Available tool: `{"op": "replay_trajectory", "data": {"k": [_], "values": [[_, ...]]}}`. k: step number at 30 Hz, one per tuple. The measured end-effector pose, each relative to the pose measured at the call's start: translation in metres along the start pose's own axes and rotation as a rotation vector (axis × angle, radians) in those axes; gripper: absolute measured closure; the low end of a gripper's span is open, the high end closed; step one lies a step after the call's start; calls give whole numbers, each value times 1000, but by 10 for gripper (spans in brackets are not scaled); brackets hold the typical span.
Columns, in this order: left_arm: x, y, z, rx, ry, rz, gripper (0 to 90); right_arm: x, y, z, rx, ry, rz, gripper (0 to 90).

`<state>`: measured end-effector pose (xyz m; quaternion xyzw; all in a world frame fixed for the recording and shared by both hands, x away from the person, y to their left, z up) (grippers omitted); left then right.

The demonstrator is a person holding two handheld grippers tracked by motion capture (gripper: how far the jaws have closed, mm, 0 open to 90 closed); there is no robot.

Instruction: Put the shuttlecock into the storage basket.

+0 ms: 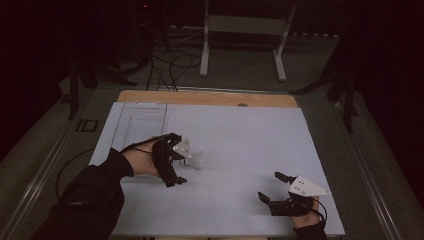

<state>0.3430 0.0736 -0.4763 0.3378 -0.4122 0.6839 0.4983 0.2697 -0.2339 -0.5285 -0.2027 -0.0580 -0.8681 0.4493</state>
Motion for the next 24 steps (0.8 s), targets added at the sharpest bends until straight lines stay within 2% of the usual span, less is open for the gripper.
{"op": "replay_trajectory", "data": {"k": [5,10,15,19,24], "values": [[-8,-7,-2,6,-19,-13,3,-1,-1,-1,-1,-9,3,85],[-18,-12,-6,22,-68,-18,3,-1,-1,-1,-2,-9,10,86],[-27,-15,-8,8,-95,-16,3,-2,-1,-2,-10,-10,12,85],[-38,-18,-11,28,-126,-38,4,-2,-1,-1,-3,-11,12,85],[-47,-21,-14,18,-155,-48,14,-1,-1,-1,-6,-6,12,85]]}}
Point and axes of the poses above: each handheld gripper's, and its own axes: x roughly backward along the jaws, z roughly out of its top, y roughly to its right, the point moved 7 cm from there along -x, roughly forward along the jaws, and after that the axes turned 9 degrees about z, right-handed, at the moved point
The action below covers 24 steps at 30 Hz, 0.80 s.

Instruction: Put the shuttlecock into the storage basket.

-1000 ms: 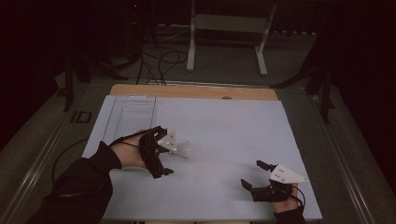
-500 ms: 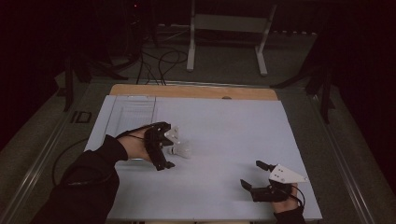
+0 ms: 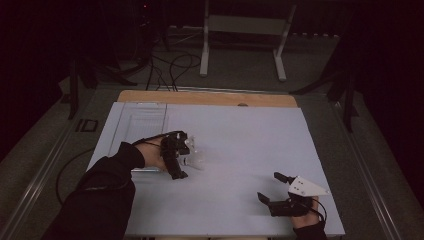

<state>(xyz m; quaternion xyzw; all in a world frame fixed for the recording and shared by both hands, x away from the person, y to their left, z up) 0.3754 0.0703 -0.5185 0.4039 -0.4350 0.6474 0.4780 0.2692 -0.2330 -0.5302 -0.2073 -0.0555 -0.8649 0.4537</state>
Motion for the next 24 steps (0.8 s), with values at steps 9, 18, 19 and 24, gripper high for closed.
{"op": "replay_trajectory", "data": {"k": [9,18,19,24], "values": [[-10,-13,-6,6,-67,-3,94,0,0,0,-1,3,4,85],[-23,-16,-12,-31,-152,15,248,0,0,0,-5,0,7,86],[-25,-16,-11,-40,-158,18,282,0,-1,0,-8,0,9,86],[-32,-18,-6,-61,-176,29,376,0,-1,0,-6,0,9,86]]}}
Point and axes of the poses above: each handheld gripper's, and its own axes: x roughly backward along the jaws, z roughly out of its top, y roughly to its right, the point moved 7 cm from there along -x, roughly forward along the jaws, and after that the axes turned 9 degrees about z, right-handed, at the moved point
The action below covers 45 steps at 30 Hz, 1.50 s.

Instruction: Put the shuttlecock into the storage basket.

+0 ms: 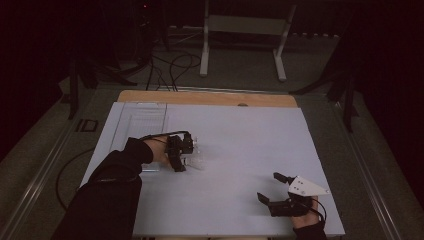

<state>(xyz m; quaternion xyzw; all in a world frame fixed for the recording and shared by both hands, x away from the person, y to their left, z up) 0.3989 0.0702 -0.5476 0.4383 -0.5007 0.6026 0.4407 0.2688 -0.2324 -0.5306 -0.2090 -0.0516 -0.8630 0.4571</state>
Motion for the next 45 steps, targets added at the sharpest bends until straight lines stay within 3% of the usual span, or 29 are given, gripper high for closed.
{"op": "replay_trajectory", "data": {"k": [8,17,22,31,45], "values": [[-7,-1,3,-18,-4,-15,528,1,1,0,-1,2,2,85],[-13,-2,1,-19,-22,-11,635,1,0,0,-2,0,4,86],[-12,-1,2,-26,-19,-21,648,0,0,0,-3,-3,5,86],[-1,0,6,12,26,-41,663,0,0,-1,-3,-7,5,86],[23,4,6,32,6,-71,665,0,0,0,-3,-6,4,86]]}}
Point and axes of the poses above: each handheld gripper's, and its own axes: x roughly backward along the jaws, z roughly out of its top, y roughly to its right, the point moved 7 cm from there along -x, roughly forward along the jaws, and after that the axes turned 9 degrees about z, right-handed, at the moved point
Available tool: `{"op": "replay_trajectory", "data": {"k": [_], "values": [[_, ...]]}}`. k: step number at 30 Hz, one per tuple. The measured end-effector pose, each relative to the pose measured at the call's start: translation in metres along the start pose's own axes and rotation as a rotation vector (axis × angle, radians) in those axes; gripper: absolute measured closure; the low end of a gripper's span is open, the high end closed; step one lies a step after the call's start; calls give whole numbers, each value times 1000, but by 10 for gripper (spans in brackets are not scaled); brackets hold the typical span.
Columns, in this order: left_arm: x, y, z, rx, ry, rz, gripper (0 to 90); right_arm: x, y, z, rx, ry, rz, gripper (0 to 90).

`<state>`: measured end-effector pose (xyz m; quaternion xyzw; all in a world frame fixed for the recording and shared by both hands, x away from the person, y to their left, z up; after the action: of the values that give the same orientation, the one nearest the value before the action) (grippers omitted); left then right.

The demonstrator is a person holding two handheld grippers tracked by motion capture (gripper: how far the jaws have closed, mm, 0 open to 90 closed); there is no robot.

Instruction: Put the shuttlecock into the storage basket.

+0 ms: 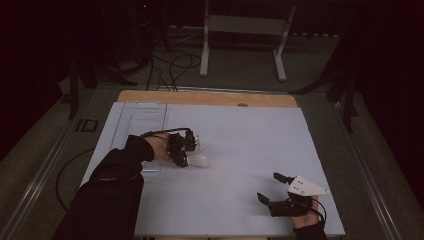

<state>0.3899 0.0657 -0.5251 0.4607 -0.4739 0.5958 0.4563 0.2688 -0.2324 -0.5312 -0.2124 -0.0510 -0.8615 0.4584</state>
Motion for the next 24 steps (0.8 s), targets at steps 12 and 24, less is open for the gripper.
{"op": "replay_trajectory", "data": {"k": [12,24], "values": [[23,12,4,19,24,-44,665,0,-1,0,-1,-5,-6,86],[36,30,11,55,13,-79,664,0,0,0,-4,-6,-10,86]]}}
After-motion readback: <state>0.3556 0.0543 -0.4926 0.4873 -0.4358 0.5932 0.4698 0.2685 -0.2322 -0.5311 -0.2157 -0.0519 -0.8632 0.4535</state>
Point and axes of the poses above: each handheld gripper's, and its own axes: x roughly backward along the jaws, z roughly out of its top, y roughly to its right, the point moved 7 cm from there along -x, roughly forward along the jaws, and after that the axes turned 9 degrees about z, right-handed, at the moved point
